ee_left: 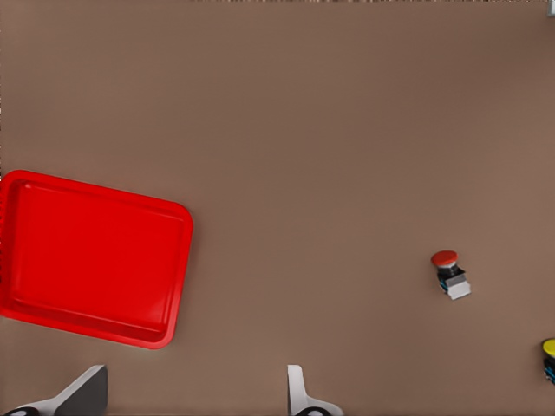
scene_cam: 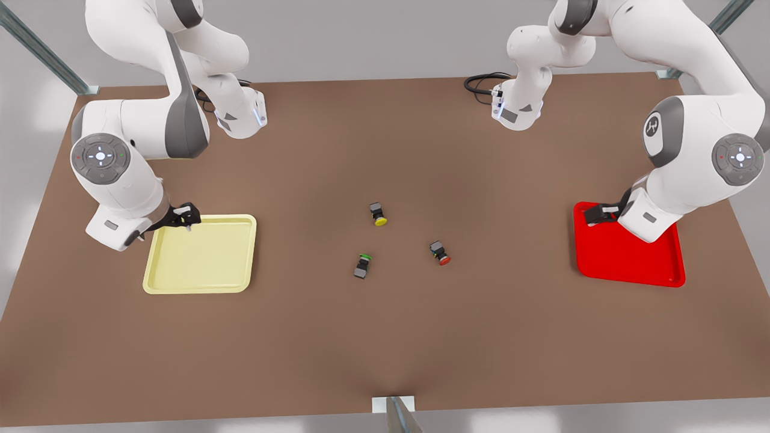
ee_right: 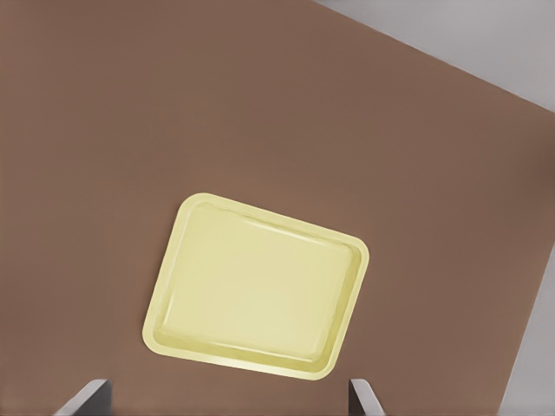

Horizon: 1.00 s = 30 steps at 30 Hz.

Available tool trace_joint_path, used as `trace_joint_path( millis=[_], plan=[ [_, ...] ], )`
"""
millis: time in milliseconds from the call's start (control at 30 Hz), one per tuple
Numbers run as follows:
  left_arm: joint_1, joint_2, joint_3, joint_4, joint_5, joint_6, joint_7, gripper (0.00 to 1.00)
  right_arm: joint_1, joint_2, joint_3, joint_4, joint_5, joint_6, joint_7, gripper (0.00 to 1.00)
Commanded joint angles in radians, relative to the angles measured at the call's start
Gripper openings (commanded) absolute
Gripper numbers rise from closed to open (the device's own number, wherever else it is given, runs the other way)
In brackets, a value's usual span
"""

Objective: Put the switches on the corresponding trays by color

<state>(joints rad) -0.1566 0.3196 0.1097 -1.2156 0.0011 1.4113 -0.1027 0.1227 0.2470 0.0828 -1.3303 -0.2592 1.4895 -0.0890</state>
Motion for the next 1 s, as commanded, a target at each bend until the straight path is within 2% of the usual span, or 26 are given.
trace_joint_path(
  millis=[0, 100, 233, 300, 400, 467, 600, 633, 700, 833, 967],
  plan=[
    [0.000, -0.002, 0.001, -0.001, 0.003, 0.000, 0.001, 1.00, 0.000, 0.000, 0.000, 0.000, 0.000, 0.000, 0.000, 1.00],
    [-0.006, 0.001, -0.008, -0.002, 0.005, -0.008, 0.000, 1.00, 0.093, 0.052, 0.003, 0.010, 0.012, 0.024, 0.043, 1.00],
    [-0.023, 0.012, -0.082, -0.002, 0.007, -0.014, -0.063, 1.00, 0.340, 0.104, 0.008, 0.005, 0.169, 0.060, 0.379, 1.00],
    [-0.031, 0.016, -0.097, -0.002, 0.008, -0.015, -0.061, 1.00, 0.423, 0.135, 0.017, -0.030, 0.206, 0.132, 0.488, 1.00],
    [-0.060, 0.029, -0.113, -0.007, 0.008, -0.017, -0.095, 1.00, 0.528, 0.149, 0.018, -0.179, 0.236, 0.353, 0.594, 1.00],
    [-0.100, 0.046, -0.125, -0.005, 0.008, -0.006, -0.175, 1.00, 0.597, 0.199, 0.020, -0.188, 0.236, 0.417, 0.676, 1.00],
    [-0.193, 0.121, -0.130, 0.008, 0.060, 0.032, -0.443, 1.00, 0.617, 0.247, 0.020, -0.190, 0.241, 0.437, 0.707, 1.00],
    [-0.207, 0.157, -0.130, 0.016, 0.060, 0.093, -0.508, 1.00, 0.617, 0.262, 0.020, -0.190, 0.250, 0.460, 0.706, 1.00],
    [-0.271, 0.250, -0.128, 0.107, 0.060, 0.112, -0.663, 1.00, 0.617, 0.284, 0.020, -0.190, 0.249, 0.479, 0.704, 1.00],
    [-0.323, 0.297, -0.127, 0.110, 0.054, 0.221, -0.761, 1.00, 0.617, 0.310, 0.018, -0.190, 0.249, 0.482, 0.703, 1.00],
    [-0.394, 0.296, -0.127, 0.110, 0.003, 0.221, -0.759, 1.00, 0.632, 0.371, 0.018, -0.190, 0.244, 0.526, 0.698, 1.00]
  ],
)
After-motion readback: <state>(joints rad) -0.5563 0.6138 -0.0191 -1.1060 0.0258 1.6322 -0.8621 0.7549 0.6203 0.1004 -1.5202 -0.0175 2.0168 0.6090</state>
